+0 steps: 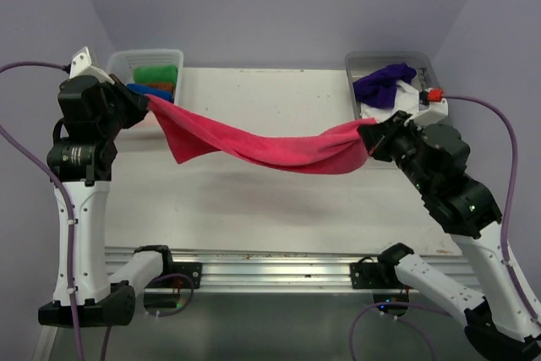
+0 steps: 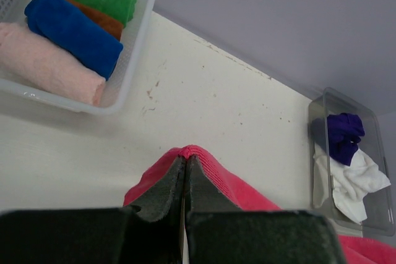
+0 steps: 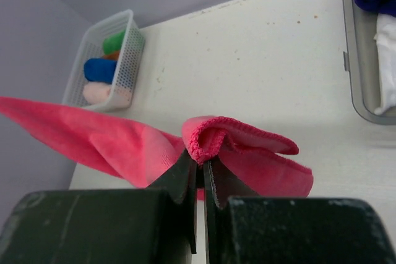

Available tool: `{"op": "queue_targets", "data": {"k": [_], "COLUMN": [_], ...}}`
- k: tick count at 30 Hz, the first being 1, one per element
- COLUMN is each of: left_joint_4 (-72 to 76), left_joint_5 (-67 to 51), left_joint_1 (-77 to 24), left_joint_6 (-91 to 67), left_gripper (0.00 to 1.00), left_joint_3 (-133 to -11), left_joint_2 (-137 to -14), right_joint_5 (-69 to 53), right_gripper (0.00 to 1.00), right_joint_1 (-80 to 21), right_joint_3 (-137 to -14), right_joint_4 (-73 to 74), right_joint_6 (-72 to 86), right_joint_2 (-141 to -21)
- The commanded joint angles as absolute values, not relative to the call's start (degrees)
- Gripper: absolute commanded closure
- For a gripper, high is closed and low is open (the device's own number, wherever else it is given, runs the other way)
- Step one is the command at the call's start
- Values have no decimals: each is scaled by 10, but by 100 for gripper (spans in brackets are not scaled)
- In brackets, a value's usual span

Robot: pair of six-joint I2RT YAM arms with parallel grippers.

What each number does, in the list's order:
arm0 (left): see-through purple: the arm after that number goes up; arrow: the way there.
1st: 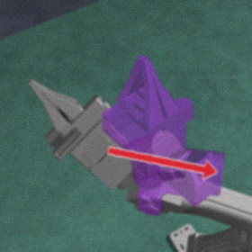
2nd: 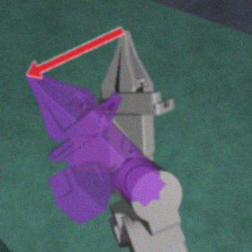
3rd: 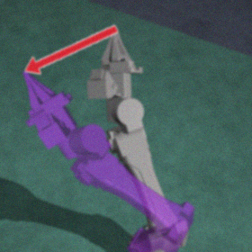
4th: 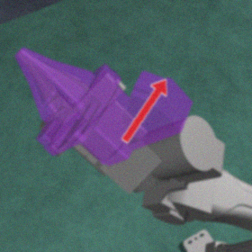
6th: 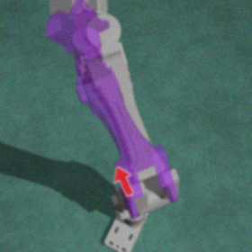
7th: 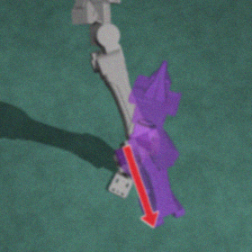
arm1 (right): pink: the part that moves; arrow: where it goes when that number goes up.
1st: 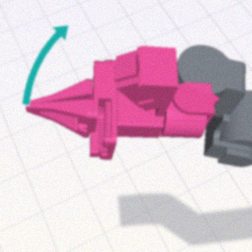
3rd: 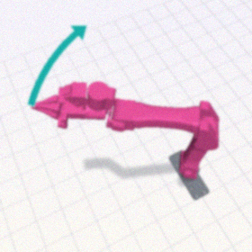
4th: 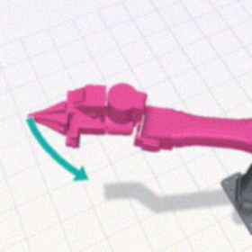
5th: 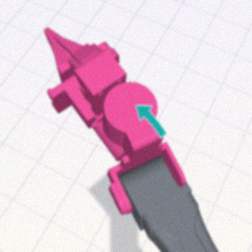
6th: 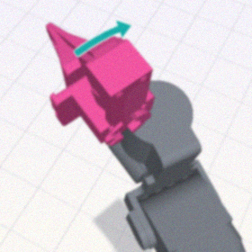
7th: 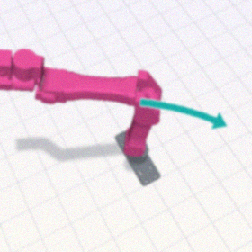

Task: Roll the towels
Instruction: Flatten the towel

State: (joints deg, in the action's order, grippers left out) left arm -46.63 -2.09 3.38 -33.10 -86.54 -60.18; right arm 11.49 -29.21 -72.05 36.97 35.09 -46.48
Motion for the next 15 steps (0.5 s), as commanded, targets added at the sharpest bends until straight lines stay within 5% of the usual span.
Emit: {"op": "queue_targets", "data": {"k": [1,2,6,15], "left_joint_4": [-445,-427,-400,-389], "left_joint_5": [-17,-20,-54,-69], "left_joint_1": [40,40,40,40], "left_joint_6": [-314,-315,-317,-304], "left_gripper": [100,100,100,100], "left_joint_3": [-824,-805,-719,-657], "left_joint_2": [-604,-612,-644,-636], "right_joint_5": [137,155,196,98], "right_gripper": [100,100,56,48], "right_joint_1": [-294,-291,-245,-225], "right_joint_3": [-701,-685,-685,-564], "right_joint_4": [447,430,395,337], "right_joint_6": [345,341,312,359], "right_joint_2": [-496,-520,-667,-664]}}
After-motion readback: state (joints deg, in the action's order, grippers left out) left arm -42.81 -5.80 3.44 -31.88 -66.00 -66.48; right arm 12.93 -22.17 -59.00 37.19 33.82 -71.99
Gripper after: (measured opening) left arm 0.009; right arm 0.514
